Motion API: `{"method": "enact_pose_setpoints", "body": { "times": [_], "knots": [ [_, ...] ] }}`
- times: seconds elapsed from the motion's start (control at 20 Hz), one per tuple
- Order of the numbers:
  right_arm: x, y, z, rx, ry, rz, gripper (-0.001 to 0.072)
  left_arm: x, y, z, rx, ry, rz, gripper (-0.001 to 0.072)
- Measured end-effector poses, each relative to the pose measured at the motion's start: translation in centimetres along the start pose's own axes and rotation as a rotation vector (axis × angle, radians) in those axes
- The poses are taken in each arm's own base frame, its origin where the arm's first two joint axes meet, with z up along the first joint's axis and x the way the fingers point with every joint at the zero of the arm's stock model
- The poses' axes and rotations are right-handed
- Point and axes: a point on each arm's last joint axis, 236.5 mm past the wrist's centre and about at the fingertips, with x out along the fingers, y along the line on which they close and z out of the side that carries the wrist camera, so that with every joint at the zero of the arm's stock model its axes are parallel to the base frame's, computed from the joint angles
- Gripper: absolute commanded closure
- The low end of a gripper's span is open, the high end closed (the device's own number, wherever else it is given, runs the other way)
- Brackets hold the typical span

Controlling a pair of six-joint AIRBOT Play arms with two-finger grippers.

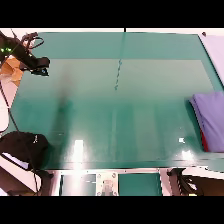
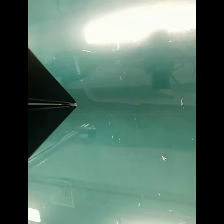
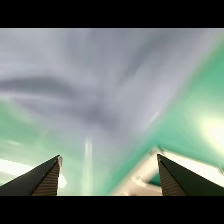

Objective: Fold the shirts.

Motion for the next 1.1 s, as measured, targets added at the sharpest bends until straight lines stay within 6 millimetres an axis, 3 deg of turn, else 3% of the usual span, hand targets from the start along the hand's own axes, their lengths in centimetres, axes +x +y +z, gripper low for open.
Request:
{"method": "enact_pose_setpoints", "body": {
  "times": [0.05, 0.1, 0.15, 0.2, 0.35, 0.5, 0.65, 0.75, 0.9, 1.1],
  "knots": [
    [0.9, -0.8, -0.4, 0.018, 0.027, -0.036, 0.0092, 0.0, 0.0, 0.0, 0.0, 0.0, -0.002, 0.0686],
    [1.5, -1.1, -0.8, 0.035, 0.05, -0.054, 0.0158, 0.0, -0.1, 0.0, 0.0, 0.0, -0.002, 0.0686],
    [1.7, -0.8, -0.8, 0.039, 0.059, -0.053, 0.0472, 0.0, -0.1, 0.0, 0.0, -0.001, -0.002, 0.0687],
    [1.5, 0.4, -0.8, 0.029, 0.059, -0.024, 0.0676, -0.1, -0.1, 0.0, 0.0, -0.003, -0.003, 0.0687],
    [-1.0, 7.0, -0.1, -0.095, -0.018, 0.116, 0.0697, -1.3, -0.9, 0.4, 0.007, -0.041, -0.009, 0.0687],
    [-4.4, 15.5, -0.7, -0.32, -0.169, 0.231, 0.0699, -3.0, -2.7, -0.1, 0.029, -0.074, -0.019, 0.0688],
    [-5.8, 23.6, -5.0, -0.58, -0.267, 0.299, 0.0699, -3.7, -5.0, -2.7, 0.059, -0.052, -0.029, 0.0688],
    [-5.0, 27.4, -9.7, -0.762, -0.283, 0.315, 0.0699, -3.6, -6.7, -5.4, 0.082, -0.021, -0.038, 0.0688],
    [-1.6, 29.4, -16.1, -0.967, -0.255, 0.304, 0.0699, -3.0, -8.4, -10.5, 0.094, 0.021, -0.039, 0.0688],
    [3.6, 27.4, -21.9, -1.13, -0.201, 0.265, 0.0698, -2.0, -8.7, -16.7, 0.083, 0.06, -0.034, 0.0686]
  ]
}}
